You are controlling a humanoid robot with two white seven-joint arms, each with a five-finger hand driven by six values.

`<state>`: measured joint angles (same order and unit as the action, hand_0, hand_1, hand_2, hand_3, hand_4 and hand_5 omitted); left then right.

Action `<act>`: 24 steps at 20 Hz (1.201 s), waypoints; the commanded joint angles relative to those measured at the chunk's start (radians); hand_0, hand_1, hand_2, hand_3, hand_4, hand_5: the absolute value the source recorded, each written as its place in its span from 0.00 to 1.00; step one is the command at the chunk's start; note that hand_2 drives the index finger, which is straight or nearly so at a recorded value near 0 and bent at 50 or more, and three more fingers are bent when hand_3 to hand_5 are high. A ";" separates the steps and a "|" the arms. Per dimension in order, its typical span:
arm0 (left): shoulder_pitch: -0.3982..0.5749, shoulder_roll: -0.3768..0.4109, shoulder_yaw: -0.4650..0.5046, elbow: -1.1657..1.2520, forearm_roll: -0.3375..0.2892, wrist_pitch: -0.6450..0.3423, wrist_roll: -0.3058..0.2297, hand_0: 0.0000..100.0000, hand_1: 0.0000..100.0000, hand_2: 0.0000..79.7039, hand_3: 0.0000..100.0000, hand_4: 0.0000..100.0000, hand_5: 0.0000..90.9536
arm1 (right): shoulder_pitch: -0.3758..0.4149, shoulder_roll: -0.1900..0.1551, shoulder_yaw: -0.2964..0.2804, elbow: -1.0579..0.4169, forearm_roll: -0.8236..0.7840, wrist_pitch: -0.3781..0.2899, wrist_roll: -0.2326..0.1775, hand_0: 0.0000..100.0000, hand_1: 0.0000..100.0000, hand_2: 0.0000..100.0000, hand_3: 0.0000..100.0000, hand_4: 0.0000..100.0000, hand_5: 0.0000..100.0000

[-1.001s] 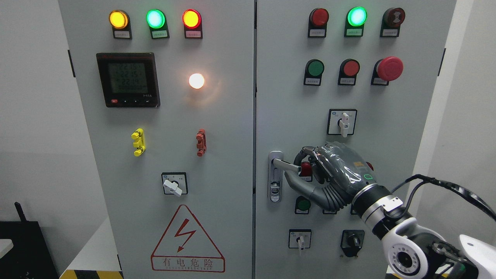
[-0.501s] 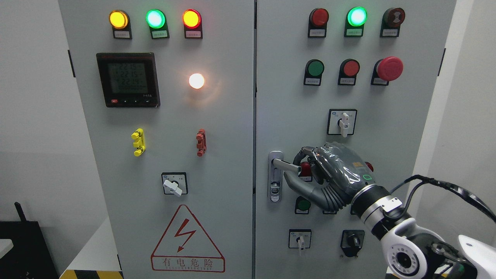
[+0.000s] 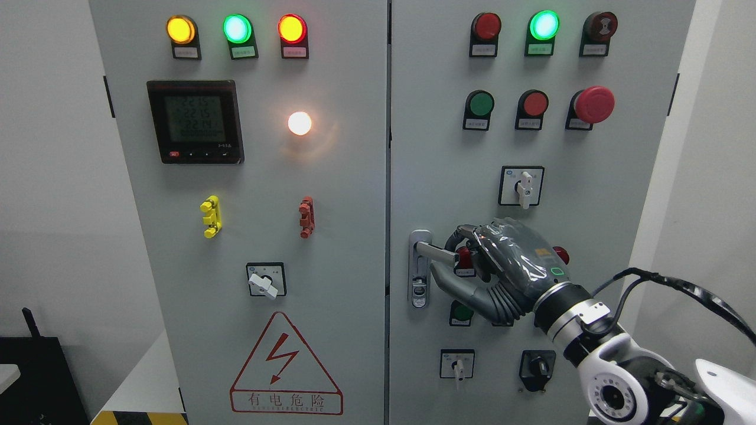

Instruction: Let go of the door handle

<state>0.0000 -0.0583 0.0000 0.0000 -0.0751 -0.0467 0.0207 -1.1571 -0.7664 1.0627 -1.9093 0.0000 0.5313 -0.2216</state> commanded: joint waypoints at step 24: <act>-0.003 0.000 0.002 0.009 0.000 -0.001 -0.001 0.12 0.39 0.00 0.00 0.00 0.00 | 0.005 0.004 -0.003 -0.004 -0.034 -0.001 0.001 0.41 0.20 0.51 1.00 1.00 1.00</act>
<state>0.0000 -0.0583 0.0000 0.0000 -0.0751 -0.0467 0.0208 -1.1527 -0.7632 1.0604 -1.9109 0.0000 0.5313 -0.2216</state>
